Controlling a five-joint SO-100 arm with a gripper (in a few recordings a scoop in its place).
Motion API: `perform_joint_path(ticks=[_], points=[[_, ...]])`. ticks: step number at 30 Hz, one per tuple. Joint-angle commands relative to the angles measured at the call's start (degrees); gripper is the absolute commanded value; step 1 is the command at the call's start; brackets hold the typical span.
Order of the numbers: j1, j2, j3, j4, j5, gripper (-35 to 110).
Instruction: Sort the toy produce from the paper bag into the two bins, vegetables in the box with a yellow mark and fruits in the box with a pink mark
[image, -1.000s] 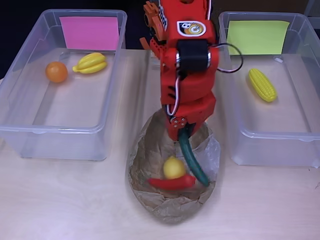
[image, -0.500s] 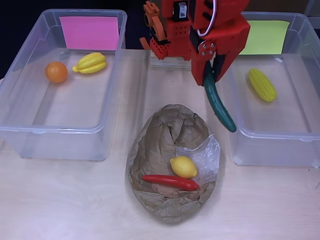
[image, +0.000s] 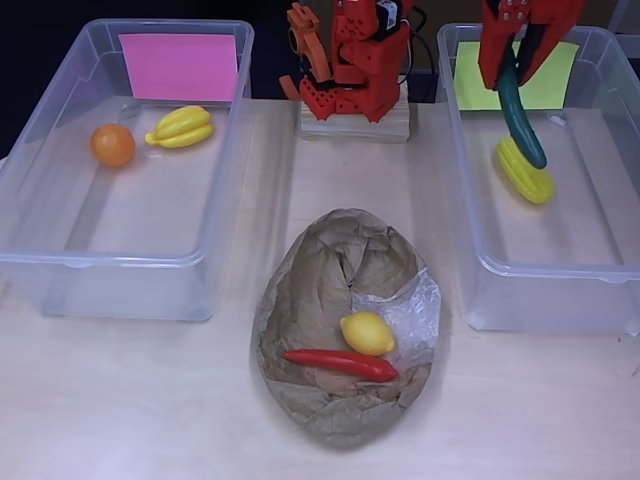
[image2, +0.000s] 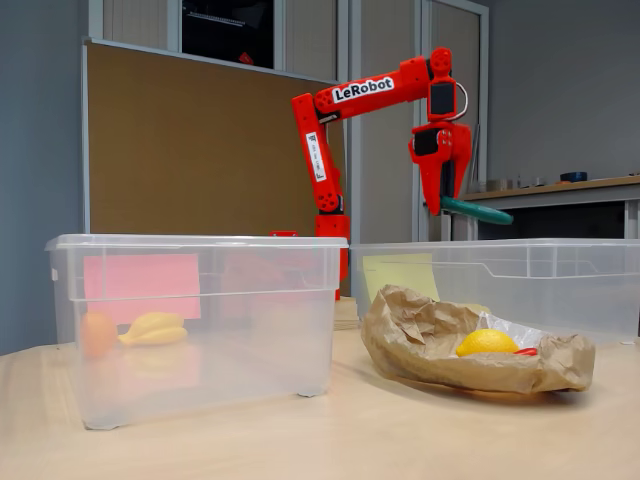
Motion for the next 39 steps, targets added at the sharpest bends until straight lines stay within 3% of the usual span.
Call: perform_joint_path(ticks=[1,7,17,24,30,34,39], points=[[-10.1,2.7,1.8,-0.9,14.8,5],[-19.2,5.4,14.4,-11.7,25.0,6],[-21.1,7.1,40.2,-40.3,25.3,9],[-21.5,4.5,47.1,-52.4,25.6,20],[-21.4,4.2,46.5,-50.9,25.6,31],[-20.8,4.1,40.3,-43.8,24.0,31],[-15.6,0.2,24.3,-31.1,12.4,30]])
